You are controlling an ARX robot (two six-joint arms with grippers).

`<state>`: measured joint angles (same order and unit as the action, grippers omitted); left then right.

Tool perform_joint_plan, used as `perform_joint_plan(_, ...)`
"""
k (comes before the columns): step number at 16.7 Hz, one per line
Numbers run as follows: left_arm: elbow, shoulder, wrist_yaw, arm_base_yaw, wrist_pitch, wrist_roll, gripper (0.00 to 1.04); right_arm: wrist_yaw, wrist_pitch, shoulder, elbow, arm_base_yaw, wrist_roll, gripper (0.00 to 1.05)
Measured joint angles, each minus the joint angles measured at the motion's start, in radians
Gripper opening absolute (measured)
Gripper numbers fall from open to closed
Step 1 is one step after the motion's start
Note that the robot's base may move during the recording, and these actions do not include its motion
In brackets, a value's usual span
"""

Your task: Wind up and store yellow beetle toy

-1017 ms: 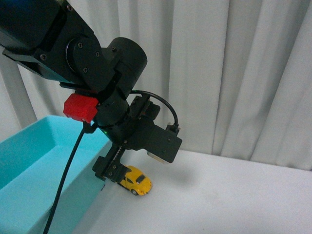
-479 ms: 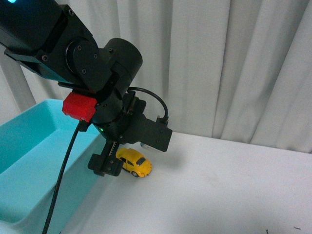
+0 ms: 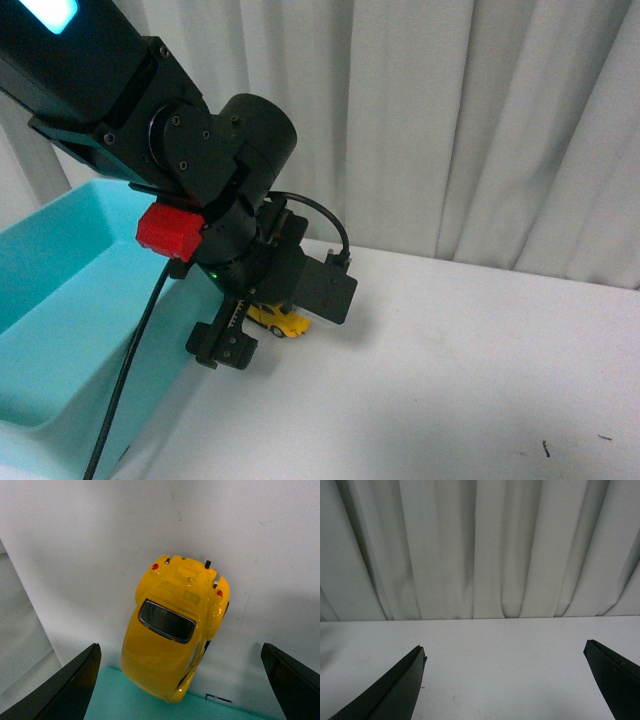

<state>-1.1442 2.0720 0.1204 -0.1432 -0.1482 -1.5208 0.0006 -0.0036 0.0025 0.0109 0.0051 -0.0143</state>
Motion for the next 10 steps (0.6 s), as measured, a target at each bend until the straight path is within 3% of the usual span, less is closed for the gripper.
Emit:
perform_joint_plan(3,-0.05,0.04,-0.013,0.02,0.008,-0.027,0.9,0.0,0.0,0.0,0.0,0.0,0.0,0.98)
perform_joint_plan(7,-0.099,0.069,-0.013,0.023,-0.009,-0.037,0.5,0.0,0.0,0.0,0.0,0.0,0.0,0.98)
perform_joint_plan(10,-0.108,0.064,-0.013,0.018,-0.019,-0.04,0.39,0.0,0.0,0.0,0.0,0.0,0.0,0.98)
